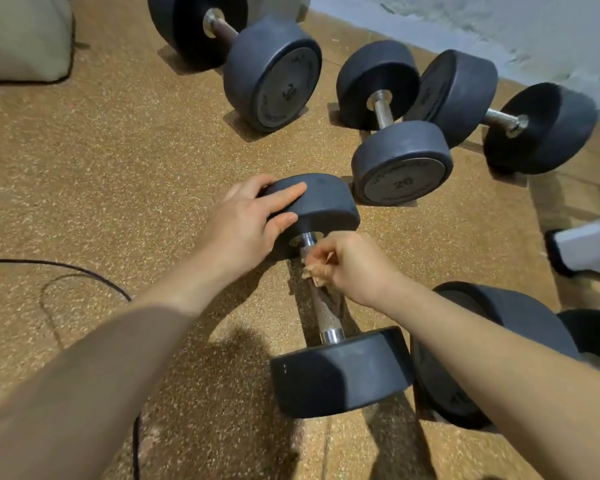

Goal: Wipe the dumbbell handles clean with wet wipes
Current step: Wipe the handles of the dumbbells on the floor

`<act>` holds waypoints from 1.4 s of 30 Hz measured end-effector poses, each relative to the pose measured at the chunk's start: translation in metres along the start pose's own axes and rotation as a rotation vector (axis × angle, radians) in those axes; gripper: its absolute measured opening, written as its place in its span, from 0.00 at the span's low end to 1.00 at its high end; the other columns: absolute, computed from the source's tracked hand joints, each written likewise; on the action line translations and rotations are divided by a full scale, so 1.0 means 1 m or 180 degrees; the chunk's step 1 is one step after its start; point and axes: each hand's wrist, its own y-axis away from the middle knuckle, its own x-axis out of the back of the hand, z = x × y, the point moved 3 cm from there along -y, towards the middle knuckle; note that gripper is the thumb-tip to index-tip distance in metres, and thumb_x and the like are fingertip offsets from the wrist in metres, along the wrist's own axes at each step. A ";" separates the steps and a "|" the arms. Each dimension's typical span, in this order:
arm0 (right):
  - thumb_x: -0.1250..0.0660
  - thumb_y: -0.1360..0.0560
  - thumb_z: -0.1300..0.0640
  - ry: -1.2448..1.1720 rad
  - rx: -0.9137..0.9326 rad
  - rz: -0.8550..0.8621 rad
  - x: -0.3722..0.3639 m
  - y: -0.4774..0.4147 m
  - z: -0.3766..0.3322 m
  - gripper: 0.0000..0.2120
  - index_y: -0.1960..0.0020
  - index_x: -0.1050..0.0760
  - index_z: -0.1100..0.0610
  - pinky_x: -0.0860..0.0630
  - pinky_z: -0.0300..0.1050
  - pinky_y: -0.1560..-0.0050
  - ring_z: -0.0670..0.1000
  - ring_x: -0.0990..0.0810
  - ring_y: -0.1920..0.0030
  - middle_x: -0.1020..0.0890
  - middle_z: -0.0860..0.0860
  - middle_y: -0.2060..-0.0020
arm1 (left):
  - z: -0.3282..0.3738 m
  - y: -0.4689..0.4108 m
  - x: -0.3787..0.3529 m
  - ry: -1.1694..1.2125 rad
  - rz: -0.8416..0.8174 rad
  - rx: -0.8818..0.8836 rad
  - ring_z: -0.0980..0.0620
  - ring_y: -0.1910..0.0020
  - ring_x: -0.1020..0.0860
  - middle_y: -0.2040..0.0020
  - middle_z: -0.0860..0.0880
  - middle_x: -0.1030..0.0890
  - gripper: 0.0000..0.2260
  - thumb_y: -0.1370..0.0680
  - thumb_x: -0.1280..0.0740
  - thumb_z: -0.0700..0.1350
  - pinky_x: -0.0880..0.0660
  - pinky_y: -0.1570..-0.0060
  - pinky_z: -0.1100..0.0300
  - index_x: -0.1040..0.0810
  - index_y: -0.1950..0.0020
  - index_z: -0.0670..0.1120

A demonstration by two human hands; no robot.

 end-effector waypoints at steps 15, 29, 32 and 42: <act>0.31 0.28 0.65 0.0751 -0.0677 -0.1336 0.000 0.028 0.018 0.08 0.57 0.15 0.55 0.19 0.44 0.51 0.49 0.17 0.57 0.15 0.48 0.60 | 0.050 -0.029 -0.014 -0.0913 -0.0254 -0.0237 0.41 0.36 0.33 0.29 0.47 0.32 0.17 0.19 0.43 0.57 0.27 0.43 0.45 0.32 0.29 0.64; 0.29 0.28 0.64 0.0727 -0.0373 -0.0851 0.012 0.030 0.038 0.09 0.62 0.15 0.52 0.22 0.43 0.46 0.46 0.18 0.58 0.16 0.44 0.63 | 0.035 -0.029 -0.035 0.0655 -0.0291 0.0031 0.48 0.35 0.29 0.33 0.48 0.27 0.26 0.24 0.29 0.50 0.34 0.36 0.59 0.32 0.26 0.56; 0.31 0.28 0.65 0.1005 -0.0240 -0.1003 0.016 0.028 0.038 0.10 0.62 0.16 0.52 0.20 0.45 0.51 0.49 0.18 0.59 0.16 0.47 0.62 | 0.043 -0.036 -0.033 0.0383 -0.0400 0.0100 0.46 0.34 0.30 0.32 0.47 0.29 0.26 0.23 0.31 0.53 0.35 0.36 0.56 0.34 0.25 0.58; 0.25 0.33 0.63 0.1526 0.1040 0.1044 0.007 -0.012 0.053 0.05 0.59 0.19 0.61 0.27 0.47 0.68 0.58 0.24 0.66 0.25 0.55 0.64 | 0.050 -0.044 -0.042 -0.0210 -0.0449 -0.0129 0.41 0.36 0.29 0.31 0.46 0.31 0.27 0.22 0.36 0.58 0.28 0.40 0.48 0.38 0.24 0.61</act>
